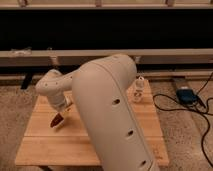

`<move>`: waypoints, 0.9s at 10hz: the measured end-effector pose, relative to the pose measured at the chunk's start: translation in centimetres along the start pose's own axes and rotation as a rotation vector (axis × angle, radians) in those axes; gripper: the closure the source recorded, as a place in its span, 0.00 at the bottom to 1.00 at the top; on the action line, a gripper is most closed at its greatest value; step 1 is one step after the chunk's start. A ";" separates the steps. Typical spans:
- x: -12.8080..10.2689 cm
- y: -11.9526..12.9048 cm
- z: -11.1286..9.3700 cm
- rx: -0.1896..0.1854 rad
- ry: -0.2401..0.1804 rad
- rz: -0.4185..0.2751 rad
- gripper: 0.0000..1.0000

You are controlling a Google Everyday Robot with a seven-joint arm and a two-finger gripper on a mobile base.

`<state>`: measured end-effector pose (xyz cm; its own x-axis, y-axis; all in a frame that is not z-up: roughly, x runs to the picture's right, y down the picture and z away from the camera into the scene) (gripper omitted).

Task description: Place the pepper on the white sponge

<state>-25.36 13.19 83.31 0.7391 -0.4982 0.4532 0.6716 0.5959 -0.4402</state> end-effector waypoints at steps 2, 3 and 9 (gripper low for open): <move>0.7 -1.2 -0.3 0.004 0.010 0.003 0.97; 1.3 -1.9 -0.6 0.006 0.013 0.009 0.97; 5.6 -6.9 -1.8 -0.009 0.053 0.048 0.97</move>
<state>-25.74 5.17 87.49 0.7720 -0.5018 0.3902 0.6356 0.6140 -0.4679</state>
